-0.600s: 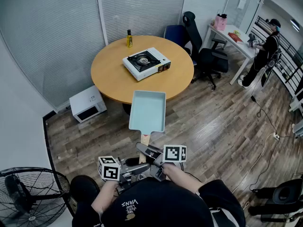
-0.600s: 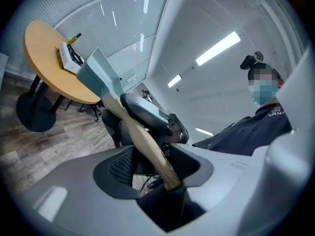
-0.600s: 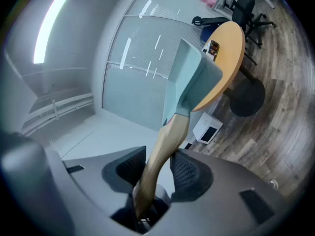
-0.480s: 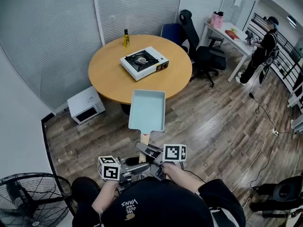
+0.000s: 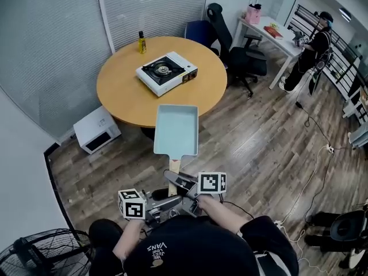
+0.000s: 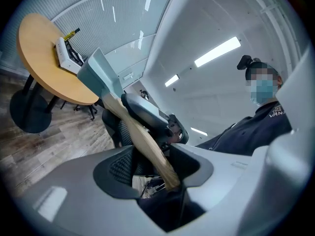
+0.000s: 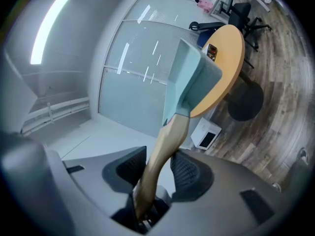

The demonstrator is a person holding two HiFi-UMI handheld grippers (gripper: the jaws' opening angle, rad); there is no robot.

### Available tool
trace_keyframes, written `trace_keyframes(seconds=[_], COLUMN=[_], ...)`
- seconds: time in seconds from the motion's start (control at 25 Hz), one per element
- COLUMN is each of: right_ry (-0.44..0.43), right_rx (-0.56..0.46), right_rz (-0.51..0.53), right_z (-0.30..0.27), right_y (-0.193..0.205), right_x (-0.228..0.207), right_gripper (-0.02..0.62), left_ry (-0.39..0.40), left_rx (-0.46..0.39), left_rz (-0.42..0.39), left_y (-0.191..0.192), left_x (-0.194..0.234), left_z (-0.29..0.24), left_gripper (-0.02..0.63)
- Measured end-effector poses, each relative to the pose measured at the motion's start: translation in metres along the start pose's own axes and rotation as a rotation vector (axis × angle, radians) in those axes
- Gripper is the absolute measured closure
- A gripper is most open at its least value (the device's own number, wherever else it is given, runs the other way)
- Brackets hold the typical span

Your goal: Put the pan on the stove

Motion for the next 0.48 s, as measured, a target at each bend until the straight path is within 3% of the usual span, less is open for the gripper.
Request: trace_keyframes(seconds=[0.2,0.48], right_ry=[-0.025,-0.049], right_rx=[-0.008,0.058], right_rz=[-0.020,-0.024], right_z=[-0.002,-0.007], right_y=[-0.026,-0.078], right_x=[-0.017,-0.034], right_gripper=[0.456,0.456], left_ry=[-0.023,-0.078], left_rx=[-0.003,-0.038], left_rz=[-0.009,0.004], left_y=[-0.018,-0.053], left_x=[0.016,0.035], left_z=[-0.017,-0.050], left_gripper=[0.408,0.408])
Point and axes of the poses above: the fingertips, and each gripper's own axes: z backward along the fingers, x to its left, y out of its underside, the point moved 7 cm from there along z, backward along the fingers, and after that the axes turned 9 degrees about -y, right-handed, at the moved point
